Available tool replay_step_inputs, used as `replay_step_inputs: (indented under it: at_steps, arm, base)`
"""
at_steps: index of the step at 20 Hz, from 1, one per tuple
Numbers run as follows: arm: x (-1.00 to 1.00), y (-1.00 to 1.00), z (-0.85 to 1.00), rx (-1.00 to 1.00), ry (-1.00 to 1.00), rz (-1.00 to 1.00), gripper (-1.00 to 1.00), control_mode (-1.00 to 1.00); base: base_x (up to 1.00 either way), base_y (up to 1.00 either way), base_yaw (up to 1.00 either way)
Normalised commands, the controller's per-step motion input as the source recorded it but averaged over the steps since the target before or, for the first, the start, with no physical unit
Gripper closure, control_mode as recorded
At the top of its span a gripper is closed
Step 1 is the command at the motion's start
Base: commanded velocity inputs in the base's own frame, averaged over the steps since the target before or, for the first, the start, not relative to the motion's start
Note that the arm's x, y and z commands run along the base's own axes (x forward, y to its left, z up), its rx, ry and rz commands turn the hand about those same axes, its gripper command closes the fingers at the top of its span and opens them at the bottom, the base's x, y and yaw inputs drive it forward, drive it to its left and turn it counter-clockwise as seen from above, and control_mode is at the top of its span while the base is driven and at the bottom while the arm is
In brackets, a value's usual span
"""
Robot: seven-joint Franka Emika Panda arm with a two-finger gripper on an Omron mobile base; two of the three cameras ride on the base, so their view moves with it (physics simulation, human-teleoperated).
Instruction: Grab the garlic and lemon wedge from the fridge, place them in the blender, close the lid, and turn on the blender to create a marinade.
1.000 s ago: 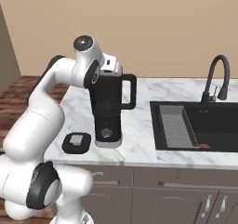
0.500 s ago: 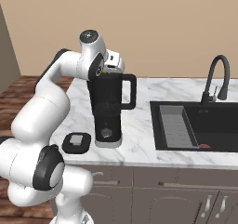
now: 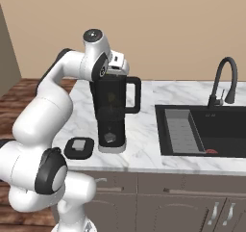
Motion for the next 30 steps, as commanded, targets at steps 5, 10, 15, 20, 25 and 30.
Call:
replay_step_inputs:
  at_steps: [5,10,15,20,25,30]
  arm:
    - [-0.21,0.00,0.05,0.00,0.00,0.00,-1.00,-1.00]
    - [-0.48,0.01,0.39,-0.01,-0.08,0.00,-1.00,-1.00]
    - [-0.43,0.11,0.52,0.00,-0.07,-0.03,-1.00,-1.00]
    - [-0.45,0.18,0.21,0.00,0.00,-0.06,-1.00,-1.00]
    - [-0.53,0.25,-0.04,0.00,0.06,-0.07,-1.00,-1.00]
    - [-0.65,0.33,-0.30,0.00,0.13,-0.09,-1.00,-1.00]
  base:
    - [0.00,0.00,0.00]
    - [0.00,0.00,0.00]
    - [0.00,0.00,0.00]
    - [0.00,0.00,0.00]
    - [0.00,0.00,0.00]
    - [0.00,0.00,0.00]
